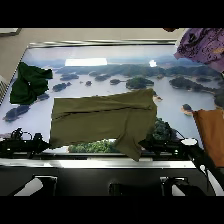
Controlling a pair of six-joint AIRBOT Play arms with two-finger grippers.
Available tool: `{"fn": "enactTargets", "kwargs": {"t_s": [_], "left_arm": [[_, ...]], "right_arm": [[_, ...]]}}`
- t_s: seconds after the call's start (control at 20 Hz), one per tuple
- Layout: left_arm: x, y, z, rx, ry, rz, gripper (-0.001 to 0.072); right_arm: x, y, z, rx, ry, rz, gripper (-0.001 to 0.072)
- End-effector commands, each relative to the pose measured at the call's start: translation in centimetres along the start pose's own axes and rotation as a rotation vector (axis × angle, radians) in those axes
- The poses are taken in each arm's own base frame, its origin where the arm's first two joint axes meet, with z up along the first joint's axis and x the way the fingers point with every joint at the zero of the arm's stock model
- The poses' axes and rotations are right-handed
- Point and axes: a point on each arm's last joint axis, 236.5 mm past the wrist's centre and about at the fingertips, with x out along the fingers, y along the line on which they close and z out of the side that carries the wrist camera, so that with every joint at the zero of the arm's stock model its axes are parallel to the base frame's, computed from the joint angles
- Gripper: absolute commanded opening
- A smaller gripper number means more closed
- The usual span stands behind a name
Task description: Fold the clothes and pants, and hang the long-sleeved shirts on hangers.
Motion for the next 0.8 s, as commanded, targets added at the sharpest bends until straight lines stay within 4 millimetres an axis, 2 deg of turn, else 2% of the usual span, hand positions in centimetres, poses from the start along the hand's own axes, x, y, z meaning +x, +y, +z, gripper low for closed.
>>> {"fn": "enactTargets", "kwargs": {"t_s": [0.0, 0.1, 0.2, 0.25, 0.3, 0.4, 0.5, 0.55, 0.65, 0.75], "left_arm": [[-0.4, -0.3, -1.0, 0.002, 0.029, -0.003, 0.0016], [-1.5, 0.9, -1.3, -0.042, -0.007, 0.069, 0.0015], [-3.7, 3.0, -1.7, -0.045, -0.065, 0.202, 0.0014], [-4.9, 3.4, -1.5, -0.035, -0.109, 0.241, 0.0014], [-5.8, 2.6, -0.8, -0.021, -0.161, 0.236, 0.0014], [-7.1, -0.1, 0.8, 0.041, -0.220, 0.200, 0.0014], [-8.1, -2.8, 2.9, 0.122, -0.261, 0.191, 0.0014], [-8.6, -4.1, 4.0, 0.153, -0.280, 0.189, 0.0014], [-8.9, -6.3, 6.4, 0.200, -0.306, 0.185, 0.0014], [-8.5, -7.9, 8.7, 0.230, -0.316, 0.185, 0.0014]], "right_arm": [[-0.4, 0.5, -0.3, 0.011, 0.003, 0.006, 0.0027], [-1.3, 1.3, -1.4, -0.014, 0.019, 0.003, 0.0026], [-2.9, 1.1, -3.6, -0.038, 0.051, -0.055, 0.0025], [-3.9, 1.4, -4.6, -0.062, 0.053, -0.076, 0.0025], [-5.3, 2.6, -5.0, -0.120, 0.024, -0.075, 0.0024], [-8.6, 5.6, -2.9, -0.251, -0.145, -0.094, 0.0024], [-12.0, 7.9, 0.9, -0.346, -0.312, -0.155, 0.0024], [-12.6, 9.0, 2.7, -0.370, -0.344, -0.162, 0.0024], [-11.1, 9.8, 5.0, -0.431, -0.275, -0.177, 0.0025], [-7.6, 9.6, 7.1, -0.487, -0.159, -0.221, 0.0026]]}}
